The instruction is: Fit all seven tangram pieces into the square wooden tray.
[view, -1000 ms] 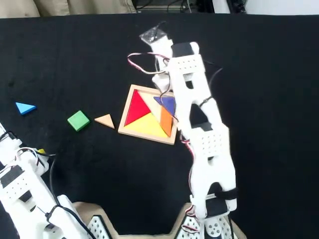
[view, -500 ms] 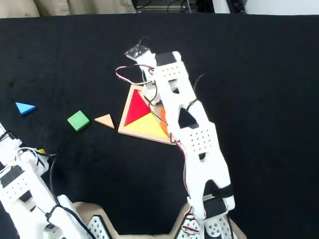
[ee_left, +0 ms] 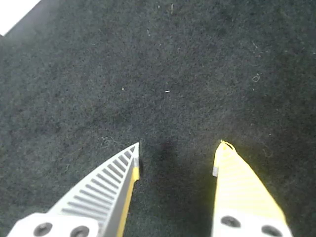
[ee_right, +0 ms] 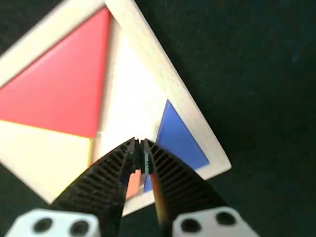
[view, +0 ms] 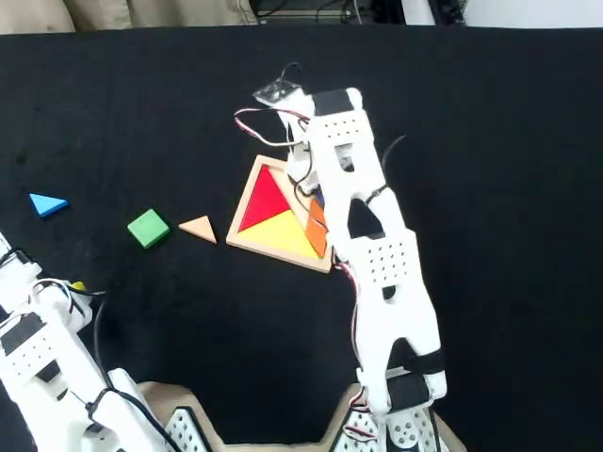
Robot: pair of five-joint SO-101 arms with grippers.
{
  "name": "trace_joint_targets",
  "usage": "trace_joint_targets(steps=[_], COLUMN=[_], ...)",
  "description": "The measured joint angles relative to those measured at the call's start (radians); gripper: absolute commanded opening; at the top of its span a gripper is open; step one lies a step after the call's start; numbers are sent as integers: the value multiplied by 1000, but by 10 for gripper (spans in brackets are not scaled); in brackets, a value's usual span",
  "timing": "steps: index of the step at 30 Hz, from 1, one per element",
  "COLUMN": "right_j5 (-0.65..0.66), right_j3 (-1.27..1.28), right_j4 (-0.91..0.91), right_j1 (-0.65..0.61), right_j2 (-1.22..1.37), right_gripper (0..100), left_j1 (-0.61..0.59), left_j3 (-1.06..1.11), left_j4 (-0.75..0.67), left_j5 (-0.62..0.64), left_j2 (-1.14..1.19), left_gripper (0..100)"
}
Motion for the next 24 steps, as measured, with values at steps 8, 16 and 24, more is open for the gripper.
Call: trace_joint_targets(steps=[8,16,24], right_j5=[0,-2,0], right_j3=[-28,40,83], right_j4=[5,5,5], right_j1=[-12,-11,-15], right_j2=[44,69,25], right_gripper=[10,10,10], left_j1=[0,0,0], left_j3=[0,0,0], left_j4=[0,0,0], left_j5=[0,0,0], left_j2=[0,0,0], left_gripper=[242,242,242])
